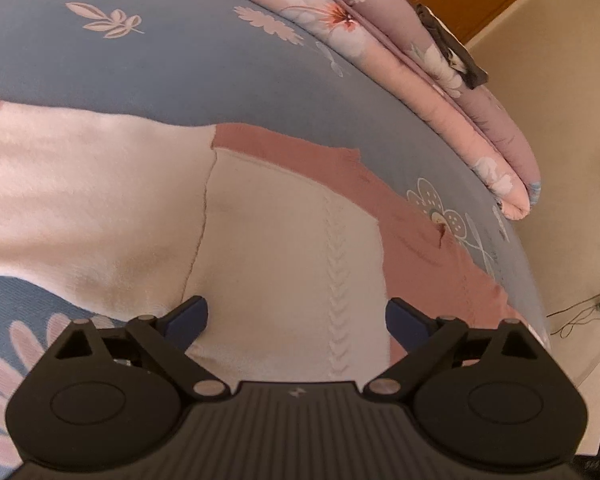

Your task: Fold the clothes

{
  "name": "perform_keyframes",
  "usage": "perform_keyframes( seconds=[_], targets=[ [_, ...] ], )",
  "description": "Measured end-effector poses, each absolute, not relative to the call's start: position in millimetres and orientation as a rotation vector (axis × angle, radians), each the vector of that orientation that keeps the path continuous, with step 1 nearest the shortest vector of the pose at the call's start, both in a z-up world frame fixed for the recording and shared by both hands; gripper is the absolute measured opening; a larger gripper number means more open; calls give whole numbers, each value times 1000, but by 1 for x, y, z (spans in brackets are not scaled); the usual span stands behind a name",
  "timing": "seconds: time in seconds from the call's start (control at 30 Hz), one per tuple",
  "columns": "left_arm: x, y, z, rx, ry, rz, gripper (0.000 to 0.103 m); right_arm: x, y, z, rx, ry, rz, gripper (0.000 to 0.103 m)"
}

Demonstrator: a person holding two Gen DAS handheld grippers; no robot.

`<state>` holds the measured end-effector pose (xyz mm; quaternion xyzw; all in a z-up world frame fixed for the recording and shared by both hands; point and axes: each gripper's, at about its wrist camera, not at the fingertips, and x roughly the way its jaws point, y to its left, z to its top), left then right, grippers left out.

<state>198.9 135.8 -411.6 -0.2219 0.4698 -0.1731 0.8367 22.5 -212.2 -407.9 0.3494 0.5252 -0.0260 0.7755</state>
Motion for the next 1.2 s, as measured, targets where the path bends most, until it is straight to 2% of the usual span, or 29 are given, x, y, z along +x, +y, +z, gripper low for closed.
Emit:
perform_keyframes(
  seconds=[0.1, 0.27, 0.5, 0.6, 0.77, 0.9, 1.07, 1.2],
  targets=[
    [192, 131, -405, -455, 982, -407, 98, 27, -208, -403, 744, 1125, -42, 85],
    [193, 135, -424, -412, 1020, -400, 98, 31, -202, -401, 749, 1108, -45, 85],
    [184, 123, -395, -498, 993, -449, 98, 35, -199, -401, 704, 1083, -15, 85],
    [171, 109, -402, -476, 1038, -465, 98, 40, -201, -412, 731, 1099, 12, 85],
    [144, 112, -427, -403, 1101, -297, 98, 39, -210, -422, 747, 1131, 81, 85],
    [129, 106, -406, -449, 1084, -181, 98, 29, -237, -420, 738, 1149, 104, 85],
    [107, 44, -370, -473, 1041, -288, 98, 33, -267, -412, 757, 1112, 152, 85],
    [96, -18, -379, -432, 1069, -340, 98, 50, -279, -426, 772, 1103, 191, 85]
  ],
)
